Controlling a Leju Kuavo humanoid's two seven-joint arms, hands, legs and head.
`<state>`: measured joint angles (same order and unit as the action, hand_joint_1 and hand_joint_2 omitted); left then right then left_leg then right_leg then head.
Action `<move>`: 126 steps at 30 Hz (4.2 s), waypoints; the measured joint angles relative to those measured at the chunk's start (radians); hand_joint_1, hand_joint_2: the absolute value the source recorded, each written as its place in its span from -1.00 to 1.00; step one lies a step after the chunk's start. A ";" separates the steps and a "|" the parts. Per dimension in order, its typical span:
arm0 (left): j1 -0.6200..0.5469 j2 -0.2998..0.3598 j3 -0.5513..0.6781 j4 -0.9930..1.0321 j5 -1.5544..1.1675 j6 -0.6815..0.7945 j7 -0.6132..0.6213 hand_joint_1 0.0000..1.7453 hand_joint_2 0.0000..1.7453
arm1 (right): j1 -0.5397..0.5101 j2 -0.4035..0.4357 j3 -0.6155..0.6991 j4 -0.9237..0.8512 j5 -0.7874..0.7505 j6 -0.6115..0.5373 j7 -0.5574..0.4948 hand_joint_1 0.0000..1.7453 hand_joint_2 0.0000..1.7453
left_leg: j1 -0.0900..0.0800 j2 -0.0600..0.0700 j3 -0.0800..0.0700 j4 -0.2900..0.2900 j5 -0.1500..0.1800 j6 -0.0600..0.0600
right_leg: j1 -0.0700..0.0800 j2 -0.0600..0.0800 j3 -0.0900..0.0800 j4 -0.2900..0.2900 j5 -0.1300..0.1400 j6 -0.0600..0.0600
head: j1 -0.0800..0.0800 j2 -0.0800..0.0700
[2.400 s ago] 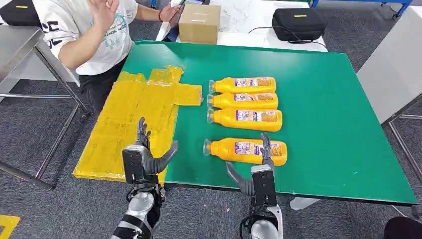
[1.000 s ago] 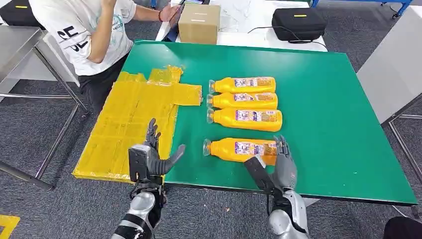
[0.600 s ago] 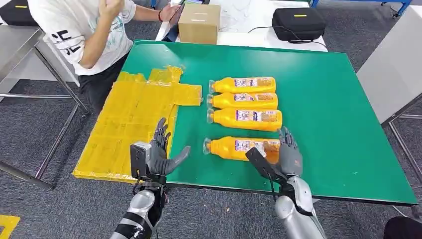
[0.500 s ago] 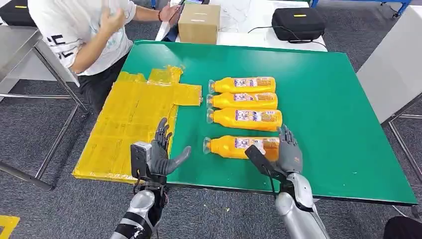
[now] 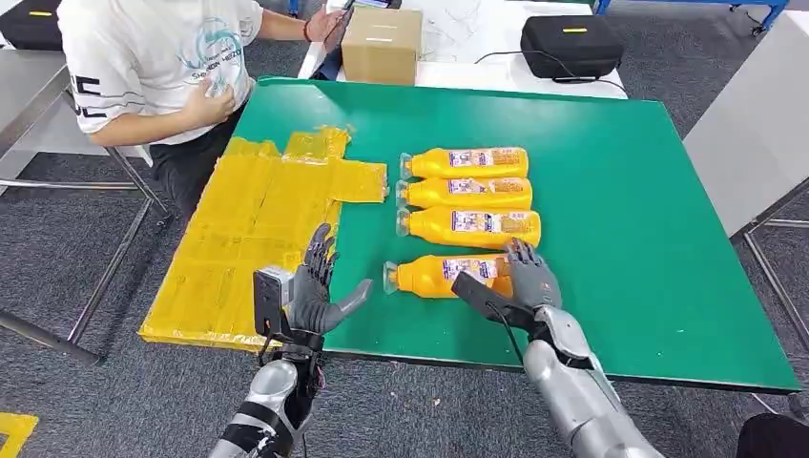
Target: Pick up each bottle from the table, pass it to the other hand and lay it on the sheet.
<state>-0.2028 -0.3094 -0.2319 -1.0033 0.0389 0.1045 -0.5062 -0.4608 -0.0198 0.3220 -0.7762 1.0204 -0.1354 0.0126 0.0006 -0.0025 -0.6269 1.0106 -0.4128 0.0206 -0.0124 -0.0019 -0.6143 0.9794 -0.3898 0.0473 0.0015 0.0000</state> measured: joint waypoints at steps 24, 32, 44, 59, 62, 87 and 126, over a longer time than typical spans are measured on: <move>-0.085 -0.008 -0.007 0.142 0.055 -0.076 -0.044 -1.00 1.00 | -0.179 -0.119 0.140 0.221 -0.233 0.295 -0.173 1.00 1.00 | 0.000 0.005 0.021 0.000 -0.002 -0.001 | 0.000 0.003 0.019 -0.002 0.001 -0.001 | 0.000 0.000; -0.085 -0.008 -0.004 0.151 0.033 -0.008 -0.057 -1.00 1.00 | -0.154 -0.142 0.196 0.159 -0.356 0.241 -0.159 1.00 1.00 | 0.000 0.004 0.019 0.000 -0.002 0.000 | 0.000 0.002 0.018 -0.002 0.000 0.000 | 0.000 0.000; -0.086 -0.008 -0.003 0.151 0.022 0.005 -0.060 -1.00 1.00 | -0.128 -0.173 0.238 0.092 -0.408 0.248 -0.166 1.00 1.00 | 0.000 0.004 0.017 0.000 -0.002 0.000 | 0.000 0.002 0.016 -0.002 0.000 0.000 | 0.000 0.000; -0.081 0.030 0.073 0.096 -0.035 0.193 -0.067 -1.00 1.00 | 0.199 0.030 0.079 -0.308 -0.540 -0.151 -0.201 1.00 1.00 | 0.002 0.001 0.003 0.000 -0.001 -0.001 | 0.002 0.001 0.003 0.001 -0.001 -0.001 | 0.000 0.000; -0.081 0.038 0.087 0.072 -0.037 0.205 -0.067 -1.00 1.00 | 0.228 0.070 0.061 -0.359 -0.541 -0.165 -0.207 1.00 1.00 | 0.001 0.001 0.003 0.000 -0.001 -0.001 | 0.001 0.000 0.003 0.000 -0.001 -0.001 | 0.000 0.000; -0.082 0.052 0.064 0.020 0.060 -0.043 0.013 -1.00 1.00 | 0.180 0.183 0.049 -0.360 -0.611 -0.166 -0.308 1.00 1.00 | 0.001 0.001 0.001 0.000 -0.001 0.000 | 0.000 0.000 0.002 0.000 0.000 0.000 | 0.000 0.000; -0.079 0.055 -0.026 -0.050 0.104 -0.058 0.041 1.00 1.00 | 0.050 0.307 0.252 -0.039 -0.661 -0.110 -0.335 -1.00 1.00 | 0.001 0.001 0.000 0.000 -0.001 0.000 | 0.001 0.000 0.000 0.000 -0.001 -0.001 | 0.000 0.000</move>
<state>-0.2823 -0.2548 -0.2575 -1.0533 0.1426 0.0462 -0.4654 -0.4103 0.2869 0.5737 -0.8148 0.3593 -0.2449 -0.3224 0.0013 -0.0019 -0.6270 1.0104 -0.4134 0.0203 -0.0117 -0.0016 -0.6145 0.9797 -0.3904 0.0466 0.0019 0.0000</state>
